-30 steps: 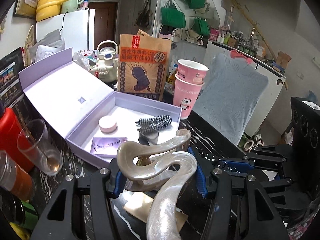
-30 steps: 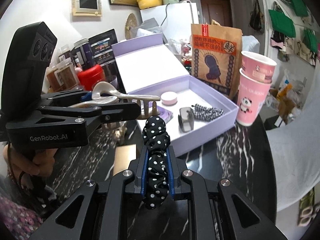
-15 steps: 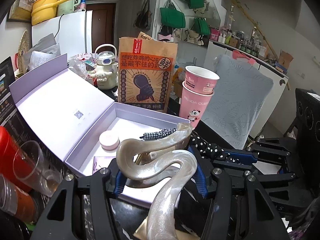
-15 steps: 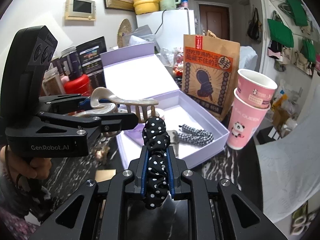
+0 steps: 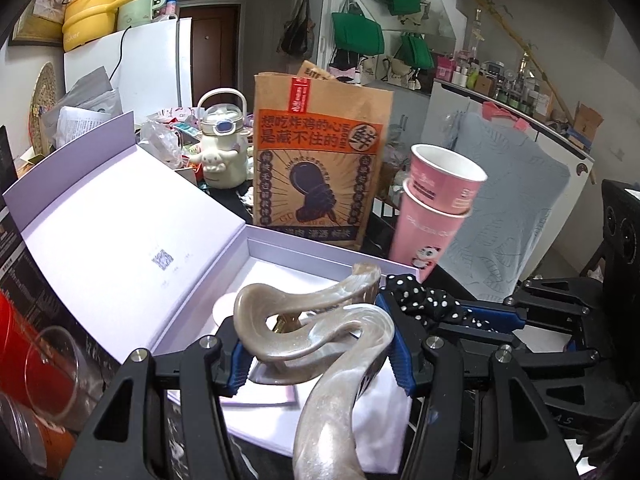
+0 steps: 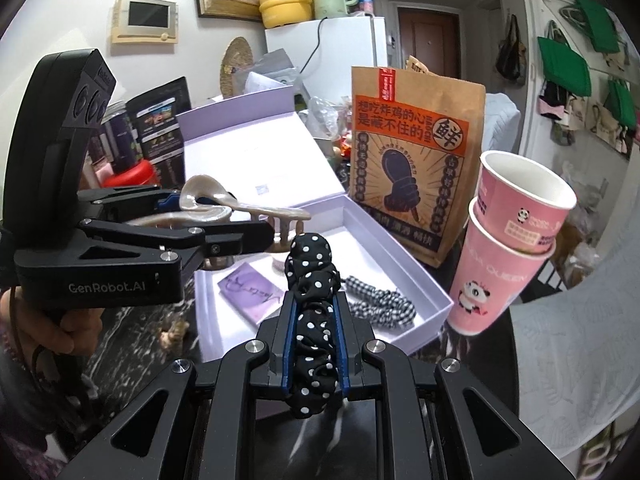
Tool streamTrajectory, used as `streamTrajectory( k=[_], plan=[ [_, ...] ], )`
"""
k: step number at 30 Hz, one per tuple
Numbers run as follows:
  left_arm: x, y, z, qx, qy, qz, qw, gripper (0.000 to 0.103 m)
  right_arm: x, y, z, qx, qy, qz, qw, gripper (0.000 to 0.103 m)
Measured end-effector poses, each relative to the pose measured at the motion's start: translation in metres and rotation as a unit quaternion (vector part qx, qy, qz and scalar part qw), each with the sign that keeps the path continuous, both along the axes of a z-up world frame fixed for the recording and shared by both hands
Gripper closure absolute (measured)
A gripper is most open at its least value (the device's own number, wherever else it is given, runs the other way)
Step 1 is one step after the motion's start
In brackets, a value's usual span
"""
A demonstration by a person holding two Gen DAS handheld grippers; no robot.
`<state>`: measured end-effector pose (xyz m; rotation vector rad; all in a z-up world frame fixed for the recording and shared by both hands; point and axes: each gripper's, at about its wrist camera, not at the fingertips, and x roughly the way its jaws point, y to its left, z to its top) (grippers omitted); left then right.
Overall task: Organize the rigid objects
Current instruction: 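Lower the wavy ornament and polka-dot scrunchie into the lavender box with both tools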
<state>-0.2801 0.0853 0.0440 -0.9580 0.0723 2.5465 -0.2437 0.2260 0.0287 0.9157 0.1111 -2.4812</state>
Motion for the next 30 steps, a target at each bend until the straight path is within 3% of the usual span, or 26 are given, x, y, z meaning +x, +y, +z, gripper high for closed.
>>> streamTrajectory(
  k=[16, 30],
  plan=[
    [-0.056, -0.007, -0.007, -0.040, 0.007, 0.032, 0.9986, 0.048, -0.053, -0.007, -0.002, 0.031, 0.006, -0.013, 0.999, 0.086],
    [-0.082, -0.016, -0.034, -0.050, -0.024, 0.054, 0.9970, 0.048, -0.079, -0.016, -0.023, 0.039, -0.019, -0.012, 0.999, 0.086]
  ],
)
